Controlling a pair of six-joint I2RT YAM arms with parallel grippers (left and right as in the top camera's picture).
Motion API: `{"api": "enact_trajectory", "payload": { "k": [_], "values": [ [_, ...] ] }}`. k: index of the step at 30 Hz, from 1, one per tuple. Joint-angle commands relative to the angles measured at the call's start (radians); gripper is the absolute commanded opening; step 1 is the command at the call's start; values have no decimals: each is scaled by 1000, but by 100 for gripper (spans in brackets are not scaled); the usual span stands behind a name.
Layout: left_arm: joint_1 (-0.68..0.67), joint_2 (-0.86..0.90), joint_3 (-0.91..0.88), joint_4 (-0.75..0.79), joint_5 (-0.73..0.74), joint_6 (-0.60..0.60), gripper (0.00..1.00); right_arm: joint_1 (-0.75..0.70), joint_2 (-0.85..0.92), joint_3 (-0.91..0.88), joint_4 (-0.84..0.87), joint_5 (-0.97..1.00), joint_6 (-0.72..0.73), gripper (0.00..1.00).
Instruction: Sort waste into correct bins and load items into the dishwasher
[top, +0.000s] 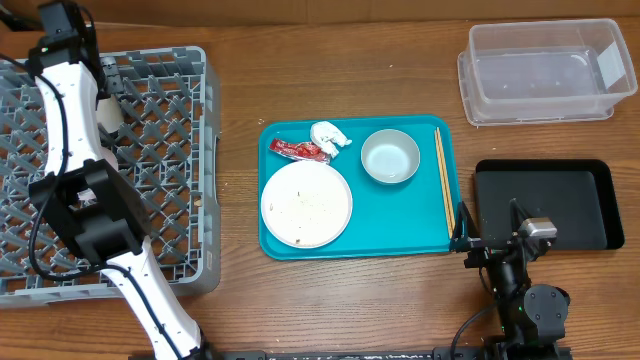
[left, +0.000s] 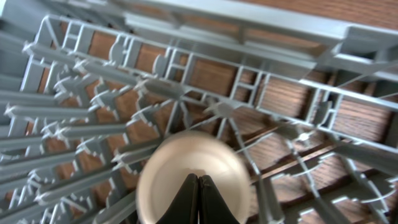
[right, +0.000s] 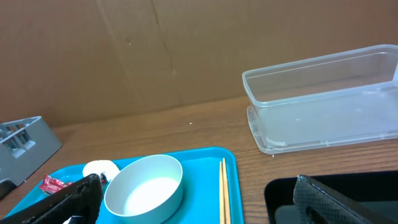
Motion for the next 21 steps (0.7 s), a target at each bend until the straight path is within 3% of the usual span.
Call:
{"api": "enact_trajectory", "payload": {
  "k": [1, 6, 14, 21],
  "values": [
    [34, -41, 29, -36, -20, -57, 4, -6, -11, -10, 6, 5, 3, 100],
    [74, -63, 29, -101, 19, -119, 4, -6, -11, -10, 6, 5, 3, 100],
    [145, -189, 29, -93, 369, -160, 4, -6, -11, -10, 6, 5, 3, 100],
    [80, -373, 29, -63, 430, -182, 4, -6, -11, -10, 6, 5, 3, 100]
  ]
}}
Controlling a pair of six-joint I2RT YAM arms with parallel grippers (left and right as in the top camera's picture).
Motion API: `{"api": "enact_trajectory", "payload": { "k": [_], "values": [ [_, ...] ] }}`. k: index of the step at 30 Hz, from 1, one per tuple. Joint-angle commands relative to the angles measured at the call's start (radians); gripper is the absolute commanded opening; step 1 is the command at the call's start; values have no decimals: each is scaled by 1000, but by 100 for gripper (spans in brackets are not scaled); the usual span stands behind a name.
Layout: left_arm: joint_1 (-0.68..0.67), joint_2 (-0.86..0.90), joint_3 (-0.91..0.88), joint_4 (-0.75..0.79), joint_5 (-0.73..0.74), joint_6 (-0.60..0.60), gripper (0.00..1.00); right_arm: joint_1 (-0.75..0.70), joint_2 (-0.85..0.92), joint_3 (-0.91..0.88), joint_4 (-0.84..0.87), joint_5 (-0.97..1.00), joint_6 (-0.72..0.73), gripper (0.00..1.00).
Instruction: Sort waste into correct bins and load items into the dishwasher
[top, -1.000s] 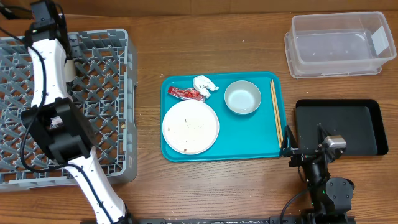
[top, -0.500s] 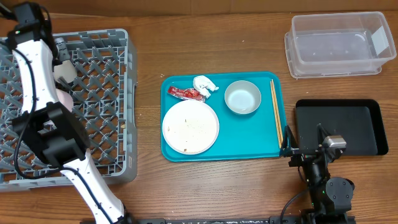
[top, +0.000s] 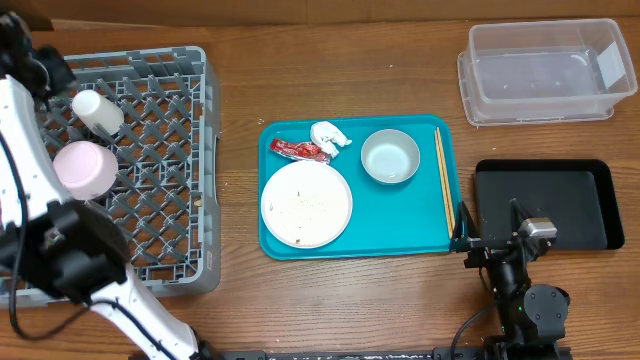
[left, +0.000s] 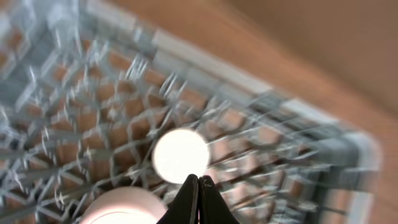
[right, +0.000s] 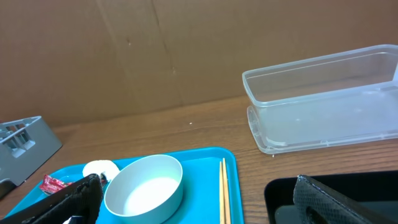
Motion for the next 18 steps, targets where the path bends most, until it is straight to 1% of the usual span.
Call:
{"api": "enact_trajectory", "payload": {
  "k": [1, 2, 3, 5, 6, 7, 8, 9, 11, 13, 14, 16, 18],
  "values": [
    [-69, -143, 19, 20, 140, -29, 4, -6, -11, -10, 6, 5, 3, 100],
    [-101, -171, 19, 24, 246, -70, 4, -6, -11, -10, 6, 5, 3, 100],
    [-121, -180, 19, 24, 318, -104, 7, -6, -11, -10, 6, 5, 3, 100],
    [-167, -185, 19, 14, 499, -163, 16, -6, -11, -10, 6, 5, 3, 100],
    [-190, -184, 18, -2, 588, -161, 24, -6, -11, -10, 6, 5, 3, 100],
    [-232, -176, 17, -20, 690, -147, 27, -6, -11, -10, 6, 5, 3, 100],
    [-269, -169, 17, -38, 742, -121, 34, -6, -11, -10, 6, 5, 3, 100],
    [-308, -162, 17, -66, 769, -84, 53, -6, -11, -10, 6, 5, 3, 99],
    [-405, -144, 17, -138, 766, 9, 90, -6, -11, -10, 6, 5, 3, 100],
    [-511, -121, 17, -211, 696, 85, 98, -6, -11, -10, 6, 5, 3, 100],
    [-559, -108, 17, -237, 638, 90, 100, -6, -11, -10, 6, 5, 3, 100],
    [-663, -69, 17, -279, 500, 89, 97, -6, -11, -10, 6, 5, 3, 100],
    [-758, -23, 17, -308, 399, 89, 89, -6, -11, -10, 6, 5, 3, 100]
  ]
}}
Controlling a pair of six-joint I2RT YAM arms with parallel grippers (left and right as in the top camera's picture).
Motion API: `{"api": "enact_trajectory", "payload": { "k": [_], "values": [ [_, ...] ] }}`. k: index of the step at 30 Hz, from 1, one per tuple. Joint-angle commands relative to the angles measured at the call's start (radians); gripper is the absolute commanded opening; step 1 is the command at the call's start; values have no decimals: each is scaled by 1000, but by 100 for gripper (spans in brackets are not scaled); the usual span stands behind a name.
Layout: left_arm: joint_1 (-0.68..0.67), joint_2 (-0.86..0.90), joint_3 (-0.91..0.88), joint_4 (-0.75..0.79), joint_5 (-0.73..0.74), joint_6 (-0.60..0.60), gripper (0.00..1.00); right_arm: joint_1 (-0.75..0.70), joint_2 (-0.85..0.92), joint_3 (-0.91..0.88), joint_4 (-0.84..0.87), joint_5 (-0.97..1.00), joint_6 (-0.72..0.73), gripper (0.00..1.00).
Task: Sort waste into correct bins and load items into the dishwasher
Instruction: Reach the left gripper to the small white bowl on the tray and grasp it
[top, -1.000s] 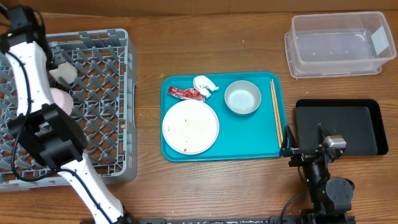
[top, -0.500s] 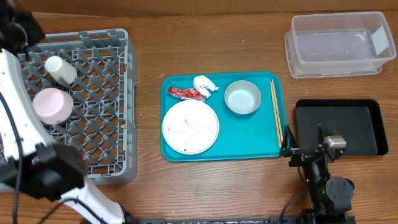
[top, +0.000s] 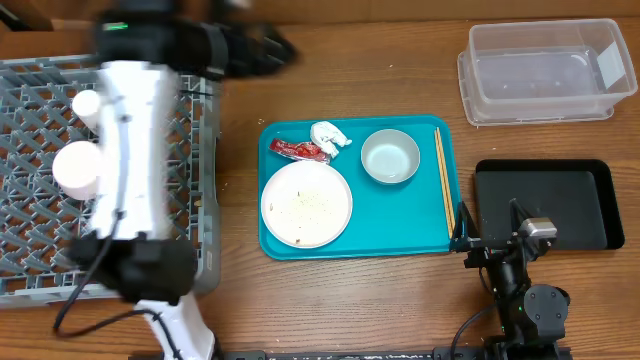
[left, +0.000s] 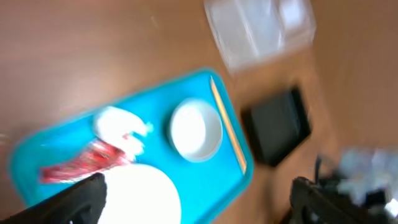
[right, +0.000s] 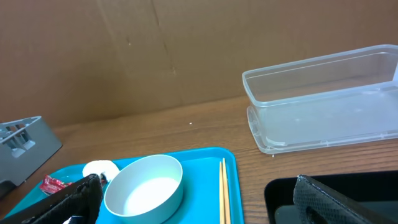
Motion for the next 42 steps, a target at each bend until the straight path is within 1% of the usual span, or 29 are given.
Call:
{"api": "enact_trajectory", "payload": {
  "k": [1, 3, 5, 7, 10, 11, 12, 13, 14, 17, 22, 26, 29, 32, 34, 35, 37, 38, 40, 42],
  "values": [
    [-182, 95, 1, -43, -214, 63, 87, -6, -11, -10, 7, 5, 3, 99],
    [-275, 153, 1, -46, -313, 63, 88, -6, -11, -10, 7, 5, 3, 100],
    [-355, 206, 1, -39, -412, 63, 84, -6, -11, -10, 7, 5, 3, 100],
    [-418, 249, 1, -25, -482, 63, 83, -6, -11, -10, 7, 5, 3, 100],
    [-501, 307, 1, 10, -565, 63, 77, -6, -11, -10, 7, 5, 3, 100],
    [-525, 325, 1, 24, -587, 63, 70, -6, -11, -10, 7, 5, 3, 100],
    [-543, 339, 1, 33, -597, 63, 58, -6, -11, -10, 7, 5, 3, 100],
    [-563, 352, 1, 41, -606, 63, 52, -6, -11, -10, 7, 5, 3, 100],
    [-577, 363, 1, 46, -610, 64, 51, -6, -11, -10, 7, 5, 3, 100],
    [-610, 388, 1, 66, -610, 73, 54, -6, -11, -10, 7, 5, 3, 100],
    [-642, 428, 1, 84, -595, 97, 55, -6, -11, -10, 7, 5, 3, 100],
    [-659, 460, 1, 79, -512, 116, 51, -6, -11, -10, 7, 5, 3, 100],
    [-670, 483, 1, 78, -506, 115, 44, -6, -11, -10, 7, 5, 3, 100],
    [-674, 507, 1, 86, -507, 115, 43, -6, -11, -10, 7, 5, 3, 100],
    [-673, 518, 1, 94, -531, 103, 38, -6, -11, -10, 7, 5, 3, 100],
    [-673, 519, 1, 94, -533, 103, 31, -6, -11, -10, 7, 5, 3, 100],
    [-669, 519, 1, 93, -532, 89, 7, -6, -11, -10, 7, 5, 3, 100],
    [-669, 518, 4, 92, -531, 76, 4, -6, -11, -10, 7, 5, 3, 100],
    [-666, 510, 21, 75, -531, 46, 4, -6, -11, -10, 7, 5, 3, 100],
    [-658, 500, 64, 47, -532, 43, 4, -6, -11, -10, 7, 5, 3, 100]
  ]
}}
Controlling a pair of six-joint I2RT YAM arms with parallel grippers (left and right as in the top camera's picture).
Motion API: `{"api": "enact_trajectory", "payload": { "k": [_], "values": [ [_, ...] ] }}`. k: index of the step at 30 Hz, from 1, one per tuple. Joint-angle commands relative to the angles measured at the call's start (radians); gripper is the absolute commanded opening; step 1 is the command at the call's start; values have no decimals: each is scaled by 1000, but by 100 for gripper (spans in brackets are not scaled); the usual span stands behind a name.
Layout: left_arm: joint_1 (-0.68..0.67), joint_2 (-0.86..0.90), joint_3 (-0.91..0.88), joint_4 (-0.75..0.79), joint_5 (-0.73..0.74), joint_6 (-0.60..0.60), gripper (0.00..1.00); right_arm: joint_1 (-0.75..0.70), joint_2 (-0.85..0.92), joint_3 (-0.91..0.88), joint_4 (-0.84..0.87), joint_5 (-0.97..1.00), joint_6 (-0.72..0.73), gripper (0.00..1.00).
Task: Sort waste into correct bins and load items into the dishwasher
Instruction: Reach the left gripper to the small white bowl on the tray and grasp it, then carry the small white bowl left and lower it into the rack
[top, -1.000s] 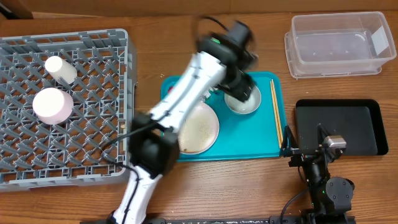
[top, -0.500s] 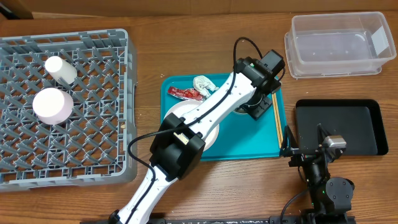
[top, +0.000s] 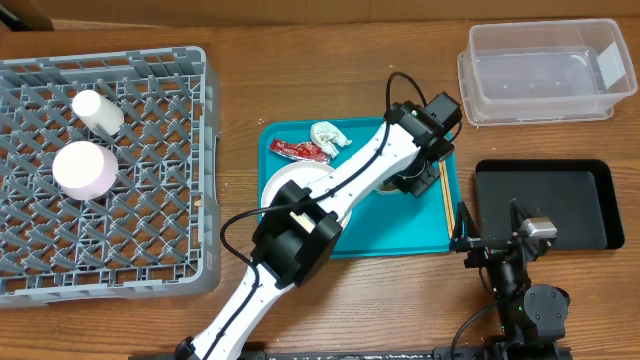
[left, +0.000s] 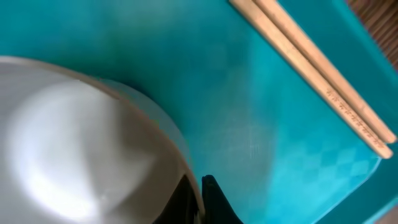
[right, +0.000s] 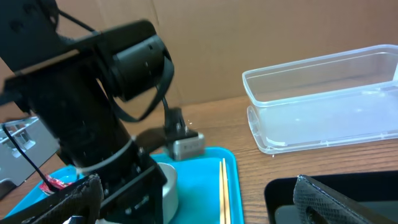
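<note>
A white bowl (left: 74, 143) sits on the teal tray (top: 400, 225), mostly hidden under my left arm in the overhead view. My left gripper (left: 198, 202) is shut on the bowl's right rim, one finger inside and one outside. Wooden chopsticks (left: 311, 68) lie along the tray's right edge. Also on the tray are a white plate (top: 285, 200), a red wrapper (top: 297, 150) and a crumpled napkin (top: 328, 135). My right gripper (right: 196, 193) stands open, low at the tray's front right corner, holding nothing.
The grey dish rack (top: 150, 260) at the left holds a pink cup (top: 82, 168) and a white cup (top: 97, 110). A clear plastic bin (top: 545, 70) stands at the back right, a black bin (top: 560, 200) in front of it.
My left gripper was open, high above the table with the whole tray in its view. Now it is down on the tray, shut on the bowl's rim. The right arm has not moved.
My left gripper was shut just over a white cup in the rack. Then it was higher above the rack, still shut, with both cups standing there. Then it was open between rack and tray. Now it grips the bowl.
</note>
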Motion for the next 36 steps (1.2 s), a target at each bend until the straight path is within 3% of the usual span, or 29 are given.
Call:
{"api": "enact_trajectory", "payload": {
  "k": [1, 6, 9, 13, 19, 23, 28, 33, 36],
  "values": [
    [11, -2, 68, -41, 27, -34, 4, -6, -11, -10, 6, 5, 3, 100],
    [82, -85, 348, -202, 27, -137, 4, -6, -11, -10, 6, 5, 3, 100],
    [201, -164, 478, -301, 27, -175, 4, -6, -11, -10, 6, 5, 3, 100],
    [387, -249, 529, -457, 27, -187, 4, -6, -11, -10, 6, 5, 3, 100],
    [716, -377, 491, -463, 102, -183, 4, -6, -11, -10, 6, 5, 3, 100],
    [980, -525, 299, -463, 318, -157, 4, -6, -11, -10, 6, 5, 3, 100],
    [1231, -656, 47, -463, 415, -71, 4, -6, -11, -10, 6, 5, 3, 100],
    [1470, -684, -201, -463, 929, 208, 4, -6, -11, -10, 6, 5, 3, 100],
    [1568, -677, -366, -463, 1046, 297, 4, -6, -11, -10, 6, 5, 3, 100]
  ]
}}
